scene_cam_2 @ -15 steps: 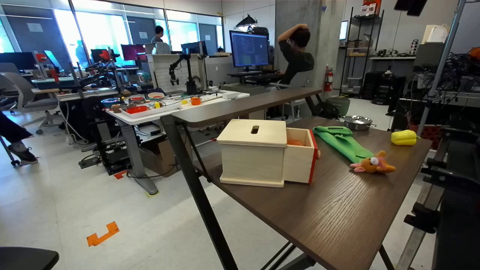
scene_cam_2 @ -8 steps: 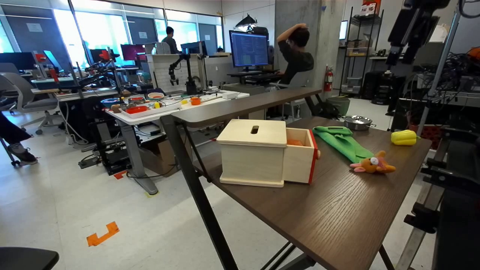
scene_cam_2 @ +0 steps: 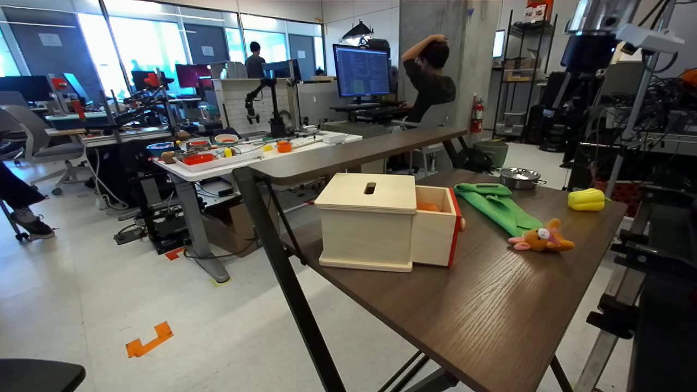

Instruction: Remove the lid from th pot then put the yellow pepper inside

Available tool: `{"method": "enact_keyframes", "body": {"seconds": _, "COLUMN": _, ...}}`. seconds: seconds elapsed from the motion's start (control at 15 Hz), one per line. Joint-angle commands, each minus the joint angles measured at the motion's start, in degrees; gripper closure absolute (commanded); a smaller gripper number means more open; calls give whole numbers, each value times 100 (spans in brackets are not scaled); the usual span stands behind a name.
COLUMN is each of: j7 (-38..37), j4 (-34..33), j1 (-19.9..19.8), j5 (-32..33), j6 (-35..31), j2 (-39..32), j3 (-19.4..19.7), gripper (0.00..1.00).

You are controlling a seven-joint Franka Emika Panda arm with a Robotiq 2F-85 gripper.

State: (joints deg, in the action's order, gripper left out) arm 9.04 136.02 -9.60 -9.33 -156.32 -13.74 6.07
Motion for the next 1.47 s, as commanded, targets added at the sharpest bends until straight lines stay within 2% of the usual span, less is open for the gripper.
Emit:
{"method": "enact_keyframes", "body": {"seconds": 0.0, "j7": 522, "j4": -855, "j1": -487, "j5": -424, "j6": 149, "j2": -797, "j3": -205, "gripper": 0}}
{"method": "enact_keyframes", "body": {"seconds": 0.2, "j7": 662, "j4": -1355, "j1": -858, "j5": -482, "j6": 204, "j2": -1336, "j3": -293, "gripper": 0}}
{"method": "enact_keyframes", "body": {"seconds": 0.47, "j7": 444, "j4": -1977, "j1": -1101, "j5": -369, "j6": 274, "j2": -2021, "j3": -290, "gripper": 0}}
{"method": "enact_keyframes", "body": {"seconds": 0.87, "j7": 87, "j4": -2840, "j1": -1072, "j5": -280, "j6": 535, "j2": -2756, "j3": -288, "gripper": 0}}
{"method": "enact_keyframes", "body": {"seconds": 1.27, "j7": -193, "j4": -3503, "j1": -1060, "j5": -302, "j6": 857, "j2": -3193, "j3": -324, "gripper": 0}}
{"method": "enact_keyframes", "body": {"seconds": 1.33, "j7": -245, "j4": -3578, "j1": -1042, "j5": -297, "j6": 903, "j2": -3239, "j3": -305, "gripper": 24}}
{"method": "enact_keyframes", "body": {"seconds": 1.4, "j7": -234, "j4": -3643, "j1": -1058, "j5": -303, "j6": 945, "j2": -3282, "j3": -326, "gripper": 26}}
